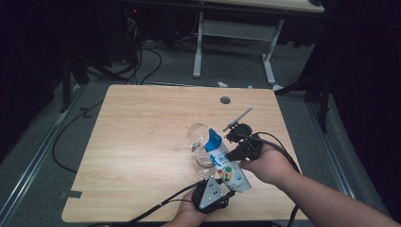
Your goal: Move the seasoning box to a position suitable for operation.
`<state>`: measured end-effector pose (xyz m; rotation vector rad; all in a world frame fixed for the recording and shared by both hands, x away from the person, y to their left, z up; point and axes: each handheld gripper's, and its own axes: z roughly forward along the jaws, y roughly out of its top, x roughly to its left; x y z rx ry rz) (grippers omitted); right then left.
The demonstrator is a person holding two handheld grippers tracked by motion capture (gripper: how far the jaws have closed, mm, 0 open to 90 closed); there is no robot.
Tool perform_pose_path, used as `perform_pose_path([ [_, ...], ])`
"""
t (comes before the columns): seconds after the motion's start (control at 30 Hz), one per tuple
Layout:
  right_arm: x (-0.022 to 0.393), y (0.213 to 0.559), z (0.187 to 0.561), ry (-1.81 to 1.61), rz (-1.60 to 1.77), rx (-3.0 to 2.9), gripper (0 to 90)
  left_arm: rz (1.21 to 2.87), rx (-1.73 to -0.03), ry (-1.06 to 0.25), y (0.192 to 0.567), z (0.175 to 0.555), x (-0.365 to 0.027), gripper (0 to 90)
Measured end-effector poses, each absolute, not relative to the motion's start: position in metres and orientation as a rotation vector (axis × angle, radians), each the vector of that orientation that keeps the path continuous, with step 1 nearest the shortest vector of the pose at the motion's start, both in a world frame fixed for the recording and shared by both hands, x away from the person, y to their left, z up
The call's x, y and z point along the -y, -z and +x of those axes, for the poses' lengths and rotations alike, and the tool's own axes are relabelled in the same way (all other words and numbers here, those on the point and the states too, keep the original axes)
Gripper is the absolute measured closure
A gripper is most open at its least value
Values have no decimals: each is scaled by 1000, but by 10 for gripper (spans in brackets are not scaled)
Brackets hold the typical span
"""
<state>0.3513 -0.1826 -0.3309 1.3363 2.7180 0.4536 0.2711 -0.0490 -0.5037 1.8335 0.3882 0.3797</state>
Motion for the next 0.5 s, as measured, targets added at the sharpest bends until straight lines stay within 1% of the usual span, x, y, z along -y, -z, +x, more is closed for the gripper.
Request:
perform_pose_path([
  [0.5, 173, 333, 364, -443, 1302, -2734, 900, 1822, -420, -373, 501, 275, 45, 559],
])
